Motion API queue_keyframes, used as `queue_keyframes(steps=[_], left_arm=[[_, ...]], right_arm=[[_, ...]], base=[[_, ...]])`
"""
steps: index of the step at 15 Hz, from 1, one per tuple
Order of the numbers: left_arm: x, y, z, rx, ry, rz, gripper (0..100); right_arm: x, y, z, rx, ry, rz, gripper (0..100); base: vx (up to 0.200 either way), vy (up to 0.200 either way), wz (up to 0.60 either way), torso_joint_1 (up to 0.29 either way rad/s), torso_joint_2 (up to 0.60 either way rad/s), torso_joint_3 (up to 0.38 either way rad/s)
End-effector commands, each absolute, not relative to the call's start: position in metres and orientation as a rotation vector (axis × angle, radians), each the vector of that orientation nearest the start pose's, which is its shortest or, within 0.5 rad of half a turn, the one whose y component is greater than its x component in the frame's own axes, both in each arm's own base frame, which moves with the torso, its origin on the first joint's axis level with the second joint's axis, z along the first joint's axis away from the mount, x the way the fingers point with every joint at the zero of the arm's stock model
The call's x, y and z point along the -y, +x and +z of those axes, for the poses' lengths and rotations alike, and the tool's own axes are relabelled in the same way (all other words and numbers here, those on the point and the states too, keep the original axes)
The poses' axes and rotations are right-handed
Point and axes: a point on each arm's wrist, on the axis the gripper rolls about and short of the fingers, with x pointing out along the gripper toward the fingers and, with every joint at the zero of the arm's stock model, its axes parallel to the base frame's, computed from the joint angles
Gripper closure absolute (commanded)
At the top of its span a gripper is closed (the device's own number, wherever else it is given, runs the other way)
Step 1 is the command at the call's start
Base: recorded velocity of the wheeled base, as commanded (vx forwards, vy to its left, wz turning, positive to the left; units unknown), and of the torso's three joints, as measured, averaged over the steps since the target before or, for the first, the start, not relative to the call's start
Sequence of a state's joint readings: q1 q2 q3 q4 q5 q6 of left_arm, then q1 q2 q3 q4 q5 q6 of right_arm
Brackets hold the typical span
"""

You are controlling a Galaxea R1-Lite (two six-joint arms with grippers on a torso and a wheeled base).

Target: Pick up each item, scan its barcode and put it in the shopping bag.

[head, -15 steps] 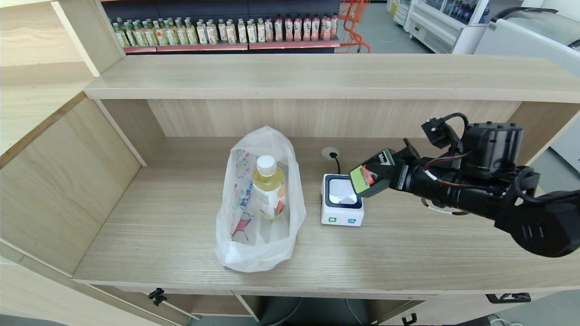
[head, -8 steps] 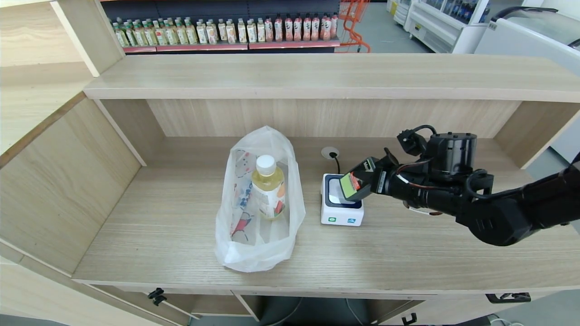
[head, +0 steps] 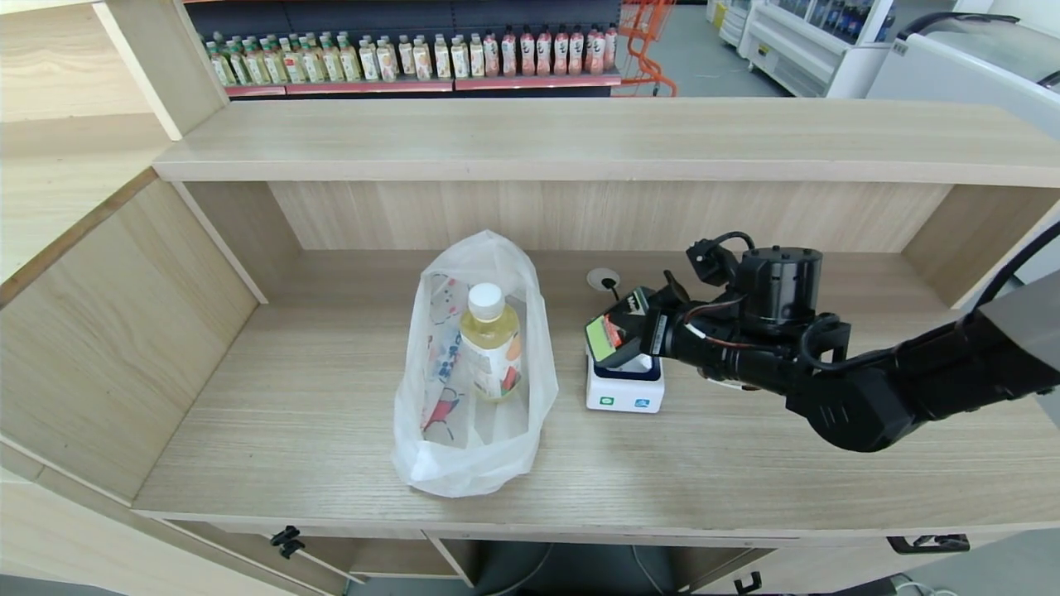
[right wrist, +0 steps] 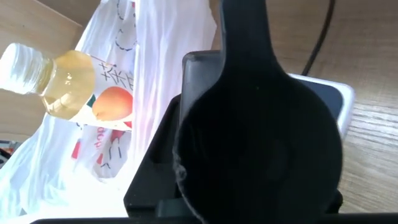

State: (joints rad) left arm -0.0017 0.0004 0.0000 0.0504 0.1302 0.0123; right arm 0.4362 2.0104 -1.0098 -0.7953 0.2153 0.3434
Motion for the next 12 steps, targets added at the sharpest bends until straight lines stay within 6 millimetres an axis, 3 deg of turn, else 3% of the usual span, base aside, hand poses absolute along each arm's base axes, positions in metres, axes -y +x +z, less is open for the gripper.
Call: queue_keyframes(steps=[1, 4, 6, 8, 10, 12], left_arm=[[-0.003, -0.023, 0.07, -0.051, 0.016, 0.129, 0], [-0.003, -0.023, 0.07, -0.051, 0.016, 0.129, 0], [-0.003, -0.023, 0.07, -0.051, 0.016, 0.129, 0], [-0.003, -0.023, 0.07, -0.051, 0.016, 0.129, 0], [-0.003, -0.023, 0.07, -0.051, 0.014, 0.129, 0], [-0.003, -0.023, 0.07, -0.051, 0.014, 0.129, 0]], right_arm=[[-0.171, 0.351, 0.131, -0.34, 0.3, 0.606, 100], [-0.171, 0.35, 0.133, -0.335, 0.3, 0.61, 100], [-0.168, 0.343, 0.159, -0.275, 0.317, 0.629, 100], [-0.162, 0.32, 0.195, -0.202, 0.327, 0.687, 100], [-0.158, 0.29, 0.226, -0.226, 0.425, 0.762, 100], [-0.161, 0.267, 0.242, -0.264, 0.457, 0.811, 100]], base=[[0.0, 0.0, 0.0, 0.0, 0.0, 0.0], [0.0, 0.0, 0.0, 0.0, 0.0, 0.0], [0.0, 0.0, 0.0, 0.0, 0.0, 0.0], [0.0, 0.0, 0.0, 0.0, 0.0, 0.0], [0.0, 0.2, 0.0, 0.005, 0.0, 0.002], [0.0, 0.2, 0.0, -0.007, 0.0, 0.0]])
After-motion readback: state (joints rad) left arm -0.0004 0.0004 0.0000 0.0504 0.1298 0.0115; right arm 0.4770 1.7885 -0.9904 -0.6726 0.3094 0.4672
